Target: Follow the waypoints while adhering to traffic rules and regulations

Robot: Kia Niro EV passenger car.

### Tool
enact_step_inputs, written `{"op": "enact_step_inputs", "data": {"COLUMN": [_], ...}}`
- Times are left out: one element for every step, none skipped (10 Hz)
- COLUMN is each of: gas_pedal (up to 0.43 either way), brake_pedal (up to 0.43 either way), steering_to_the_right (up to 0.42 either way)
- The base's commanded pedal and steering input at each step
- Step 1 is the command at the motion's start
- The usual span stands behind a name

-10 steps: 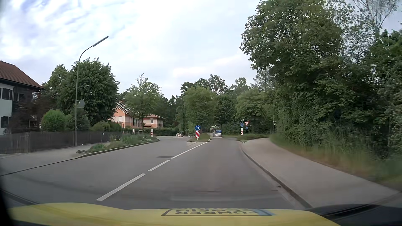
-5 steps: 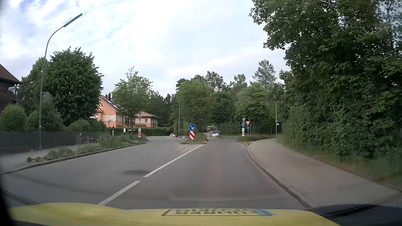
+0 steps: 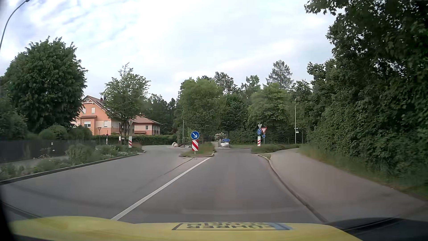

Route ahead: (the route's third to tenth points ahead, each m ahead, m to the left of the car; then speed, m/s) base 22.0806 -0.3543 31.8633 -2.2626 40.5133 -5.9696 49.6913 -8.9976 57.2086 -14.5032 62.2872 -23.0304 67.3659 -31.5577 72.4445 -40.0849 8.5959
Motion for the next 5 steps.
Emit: {"op": "enact_step_inputs", "data": {"gas_pedal": [0.0,0.0,0.0,0.0,0.0], "brake_pedal": [0.0,0.0,0.0,0.0,0.0], "steering_to_the_right": [0.038,0.039,0.038,0.037,0.031]}}
